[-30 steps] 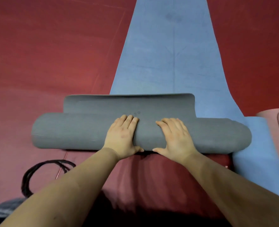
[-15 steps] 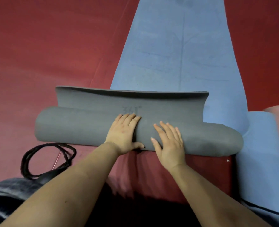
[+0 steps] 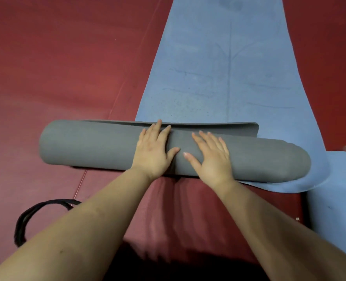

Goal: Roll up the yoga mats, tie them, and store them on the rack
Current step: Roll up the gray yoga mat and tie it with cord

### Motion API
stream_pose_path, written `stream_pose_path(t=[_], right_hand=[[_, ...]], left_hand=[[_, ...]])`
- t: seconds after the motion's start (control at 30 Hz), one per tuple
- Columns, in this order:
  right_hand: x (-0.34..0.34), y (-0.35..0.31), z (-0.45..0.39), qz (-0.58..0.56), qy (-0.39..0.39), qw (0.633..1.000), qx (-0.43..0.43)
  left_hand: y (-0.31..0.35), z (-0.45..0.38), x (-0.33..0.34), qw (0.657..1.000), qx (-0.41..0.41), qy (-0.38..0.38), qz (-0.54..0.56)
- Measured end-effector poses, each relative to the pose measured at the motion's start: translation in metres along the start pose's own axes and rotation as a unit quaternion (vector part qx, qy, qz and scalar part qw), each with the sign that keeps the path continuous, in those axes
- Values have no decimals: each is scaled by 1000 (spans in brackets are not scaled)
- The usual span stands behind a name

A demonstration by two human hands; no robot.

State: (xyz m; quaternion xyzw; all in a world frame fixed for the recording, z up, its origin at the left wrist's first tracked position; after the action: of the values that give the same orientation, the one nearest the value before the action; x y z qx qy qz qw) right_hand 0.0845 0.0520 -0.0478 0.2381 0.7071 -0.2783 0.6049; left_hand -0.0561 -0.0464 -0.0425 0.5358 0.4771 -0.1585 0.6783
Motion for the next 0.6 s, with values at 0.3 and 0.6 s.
stream_pose_path(t=[0.3,0.6], right_hand=[[12,-12,-16,-23,59,997,37],[2,10,-81,-44,-36,998,18]], left_hand=[[-4,-52,-5,999,-17,-30,-37],[-12,-59,-5,998,52,-3,-29]])
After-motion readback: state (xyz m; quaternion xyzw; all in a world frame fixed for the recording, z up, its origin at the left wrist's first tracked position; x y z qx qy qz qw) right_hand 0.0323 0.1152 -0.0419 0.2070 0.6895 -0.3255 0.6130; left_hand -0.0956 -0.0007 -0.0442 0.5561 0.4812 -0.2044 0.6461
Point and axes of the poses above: each hand's wrist, its own z-axis away from the middle knuckle, its own x-axis out of the palm, y = z × x, the point moved 1 cm from there along -z, towards the middle knuckle, and after that the axes turned 13 degrees about z, right-handed, at the moved point
